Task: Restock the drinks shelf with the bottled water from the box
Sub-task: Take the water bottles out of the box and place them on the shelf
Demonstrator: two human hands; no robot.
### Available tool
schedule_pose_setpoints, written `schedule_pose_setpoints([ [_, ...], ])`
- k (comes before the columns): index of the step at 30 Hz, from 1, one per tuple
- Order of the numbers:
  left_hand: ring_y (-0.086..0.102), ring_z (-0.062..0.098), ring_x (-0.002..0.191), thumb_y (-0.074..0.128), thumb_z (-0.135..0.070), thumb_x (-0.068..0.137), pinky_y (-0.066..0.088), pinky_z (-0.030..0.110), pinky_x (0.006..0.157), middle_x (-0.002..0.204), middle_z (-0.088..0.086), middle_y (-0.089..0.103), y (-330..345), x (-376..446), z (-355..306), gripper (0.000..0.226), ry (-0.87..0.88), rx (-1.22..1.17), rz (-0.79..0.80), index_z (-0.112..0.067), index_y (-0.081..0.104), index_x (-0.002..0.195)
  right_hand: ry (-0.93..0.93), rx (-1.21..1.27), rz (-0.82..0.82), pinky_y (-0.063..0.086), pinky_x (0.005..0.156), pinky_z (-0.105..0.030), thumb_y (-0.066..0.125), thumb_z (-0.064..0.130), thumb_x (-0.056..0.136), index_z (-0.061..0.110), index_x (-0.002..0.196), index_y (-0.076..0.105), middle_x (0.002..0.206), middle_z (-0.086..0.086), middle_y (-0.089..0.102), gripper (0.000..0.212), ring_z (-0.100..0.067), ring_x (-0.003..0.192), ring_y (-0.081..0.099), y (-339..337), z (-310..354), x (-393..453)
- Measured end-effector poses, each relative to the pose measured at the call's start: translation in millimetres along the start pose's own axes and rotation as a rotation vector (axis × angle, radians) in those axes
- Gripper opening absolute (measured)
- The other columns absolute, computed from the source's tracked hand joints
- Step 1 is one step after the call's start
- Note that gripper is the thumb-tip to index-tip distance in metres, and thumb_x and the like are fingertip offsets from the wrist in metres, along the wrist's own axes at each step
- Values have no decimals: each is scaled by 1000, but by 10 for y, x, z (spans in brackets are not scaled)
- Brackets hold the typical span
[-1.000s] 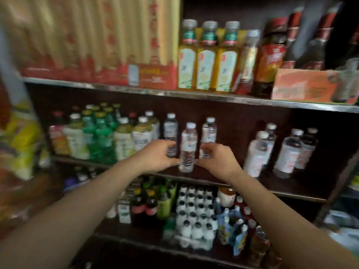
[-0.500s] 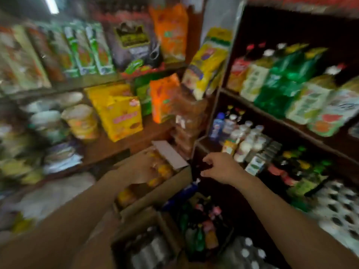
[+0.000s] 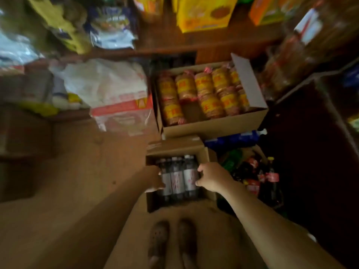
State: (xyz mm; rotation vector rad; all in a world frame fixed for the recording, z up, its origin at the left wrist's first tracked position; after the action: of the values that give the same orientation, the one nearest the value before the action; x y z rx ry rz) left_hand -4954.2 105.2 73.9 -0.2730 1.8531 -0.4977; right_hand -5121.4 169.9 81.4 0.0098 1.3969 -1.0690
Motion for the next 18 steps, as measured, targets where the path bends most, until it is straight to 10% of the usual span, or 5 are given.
schedule_pose_setpoints([
  [7,54,21,113,70,-22,83,45,35,97,120,1,57,786,1439,312,40,-151,-389,22,-12,57,119,137,317,84,51,71,-26,75,21,80,13,119,58,115,-5,63,43,-22,105,61,1086,-497,1243],
  [15,58,21,104,57,-32,92,37,19,74,113,8,61,990,2839,-93,37,-67,-384,-82,-7,59,119,338,567,175,44,100,-34,77,7,77,11,135,47,137,-10,51,65,-26,126,49,1996,-1036,2246],
  [18,57,30,114,57,-32,91,45,29,89,124,14,60,1105,3268,-221,40,-41,-421,-117,-8,56,122,346,624,274,41,99,-32,69,4,84,10,136,44,137,-11,48,58,-26,127,47,2262,-1081,2340],
])
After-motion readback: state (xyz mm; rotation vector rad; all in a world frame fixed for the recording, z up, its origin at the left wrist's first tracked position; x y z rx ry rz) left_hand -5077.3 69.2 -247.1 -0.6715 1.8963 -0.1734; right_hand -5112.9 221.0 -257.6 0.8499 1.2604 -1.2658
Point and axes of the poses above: each hand's wrist, its own x-axis towards the middle knuckle, its own y-axis out of the palm, z = x × y, the point moved 10 cm from there along x, towards the middle knuckle
